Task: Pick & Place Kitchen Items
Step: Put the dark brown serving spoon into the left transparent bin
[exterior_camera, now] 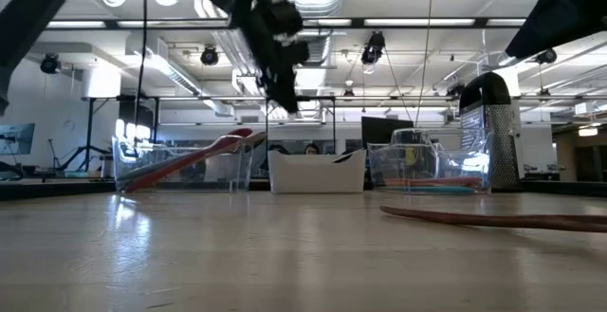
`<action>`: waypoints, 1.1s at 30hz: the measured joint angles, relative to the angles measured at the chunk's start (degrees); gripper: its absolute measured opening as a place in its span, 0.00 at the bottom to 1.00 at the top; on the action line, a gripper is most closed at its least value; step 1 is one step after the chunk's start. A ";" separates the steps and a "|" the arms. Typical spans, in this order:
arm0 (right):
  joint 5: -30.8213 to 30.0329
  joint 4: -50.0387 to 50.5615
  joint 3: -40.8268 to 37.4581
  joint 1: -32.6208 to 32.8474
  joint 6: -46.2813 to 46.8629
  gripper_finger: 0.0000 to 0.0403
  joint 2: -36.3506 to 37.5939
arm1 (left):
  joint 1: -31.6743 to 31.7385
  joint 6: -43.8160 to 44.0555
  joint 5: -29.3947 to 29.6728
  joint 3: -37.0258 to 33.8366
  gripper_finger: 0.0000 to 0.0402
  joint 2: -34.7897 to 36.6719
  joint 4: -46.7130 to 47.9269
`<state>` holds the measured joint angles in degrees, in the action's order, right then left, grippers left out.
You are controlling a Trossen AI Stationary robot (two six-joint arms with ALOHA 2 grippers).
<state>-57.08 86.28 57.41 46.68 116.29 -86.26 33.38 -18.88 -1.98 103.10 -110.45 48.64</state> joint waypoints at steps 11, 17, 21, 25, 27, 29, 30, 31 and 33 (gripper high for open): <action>-0.02 -0.45 3.18 0.04 -3.54 0.20 0.00 | -12.30 1.07 -0.07 -1.08 0.49 15.81 1.37; 0.01 -5.46 4.97 0.04 -7.39 0.20 -0.02 | -21.32 5.13 0.14 -1.26 0.49 21.50 4.67; 0.23 -16.58 7.12 0.04 -18.94 0.20 -0.02 | -28.40 8.19 3.47 -2.75 0.49 24.68 7.30; 3.28 -33.18 9.59 0.06 -37.15 0.20 -0.04 | -35.25 10.38 10.26 -7.23 0.49 28.33 6.53; 4.47 -40.49 10.47 0.07 -43.41 0.20 -0.06 | -37.70 12.03 13.30 -10.02 0.49 30.24 6.37; 6.23 -46.34 11.43 0.07 -47.98 0.20 -0.72 | -39.54 14.36 14.63 -13.05 0.49 32.05 6.35; 7.50 -47.61 11.92 0.07 -49.04 0.20 -1.14 | -40.27 15.73 14.73 -14.61 0.49 33.00 6.24; 8.52 -48.08 12.35 0.08 -49.13 0.20 -1.63 | -40.88 16.91 14.77 -16.30 0.49 33.85 6.16; 10.84 -48.17 13.39 0.07 -46.93 0.20 -2.66 | -41.78 19.11 14.79 -19.90 0.49 35.76 5.60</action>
<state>-46.24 38.11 70.80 46.75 69.36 -88.91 -8.40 0.23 12.81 83.20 -74.68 54.24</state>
